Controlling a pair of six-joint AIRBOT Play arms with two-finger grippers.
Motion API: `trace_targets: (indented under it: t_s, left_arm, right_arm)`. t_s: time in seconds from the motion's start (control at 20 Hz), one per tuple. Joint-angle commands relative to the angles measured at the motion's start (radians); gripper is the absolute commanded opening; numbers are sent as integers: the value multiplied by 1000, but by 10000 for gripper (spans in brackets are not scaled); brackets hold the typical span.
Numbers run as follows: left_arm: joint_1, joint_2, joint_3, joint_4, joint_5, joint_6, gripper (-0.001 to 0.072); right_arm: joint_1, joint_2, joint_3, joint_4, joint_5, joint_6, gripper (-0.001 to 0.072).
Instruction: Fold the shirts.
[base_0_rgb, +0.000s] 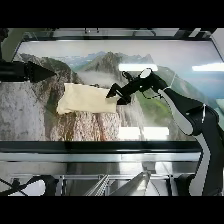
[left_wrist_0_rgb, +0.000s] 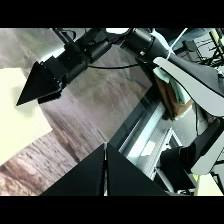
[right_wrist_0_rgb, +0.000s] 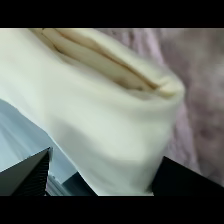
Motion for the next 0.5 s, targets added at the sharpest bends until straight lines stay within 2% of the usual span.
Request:
trace_targets:
  t_s: [0.0, 0.05, 0.1, 0.15, 0.2, 0.25, 0.45]
  left_arm:
    - [0, 1, 0, 0, -1, 1, 21]
    - [0, 1, 0, 0, -1, 1, 21]
    - [0, 1, 0, 0, -1, 1, 21]
    - [0, 1, 0, 0, -1, 1, 21]
    - [0, 1, 0, 0, -2, 1, 21]
    - [0, 1, 0, 0, -2, 1, 21]
    - [0, 1, 0, 0, -9, 1, 21]
  right_arm:
    - [38, -30, -1, 129, -62, -83, 704]
    - [39, -31, -1, 166, -61, -106, 638]
    - [38, -31, -1, 202, -61, -140, 293]
    - [37, -30, -1, 246, -60, -167, 109]
    - [37, -28, -1, 284, -61, -178, 91]
    - [37, -22, -1, 312, -61, -192, 23]
    - [13, 89, -1, 335, -84, -236, 22]
